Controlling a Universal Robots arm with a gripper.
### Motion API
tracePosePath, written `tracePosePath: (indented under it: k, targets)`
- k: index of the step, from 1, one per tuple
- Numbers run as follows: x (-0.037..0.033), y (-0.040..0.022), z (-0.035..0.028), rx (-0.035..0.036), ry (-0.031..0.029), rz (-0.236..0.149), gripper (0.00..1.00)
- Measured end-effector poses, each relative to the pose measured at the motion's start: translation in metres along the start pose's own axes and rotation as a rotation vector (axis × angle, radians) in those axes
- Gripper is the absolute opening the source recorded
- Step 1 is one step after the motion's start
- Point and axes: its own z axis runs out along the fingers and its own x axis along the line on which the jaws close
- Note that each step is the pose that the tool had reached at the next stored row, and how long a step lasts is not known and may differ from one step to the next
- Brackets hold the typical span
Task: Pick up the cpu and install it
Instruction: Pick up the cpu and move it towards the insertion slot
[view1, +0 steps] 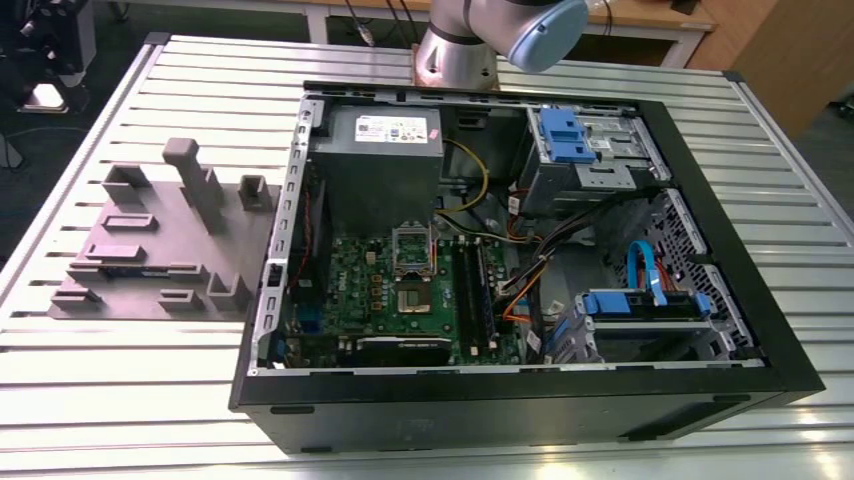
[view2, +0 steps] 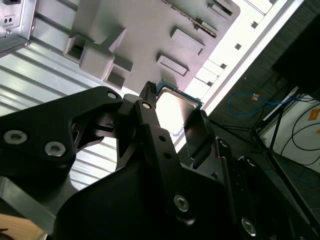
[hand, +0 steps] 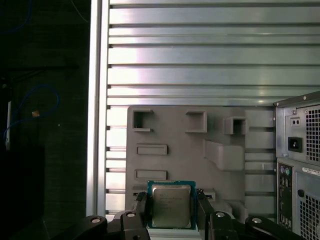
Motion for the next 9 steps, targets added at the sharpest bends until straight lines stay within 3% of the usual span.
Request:
tracePosePath:
  k: [9]
  targets:
    - [-0.0022, 0.0000, -0.0001, 0.0000, 0.0000, 0.000, 0.47]
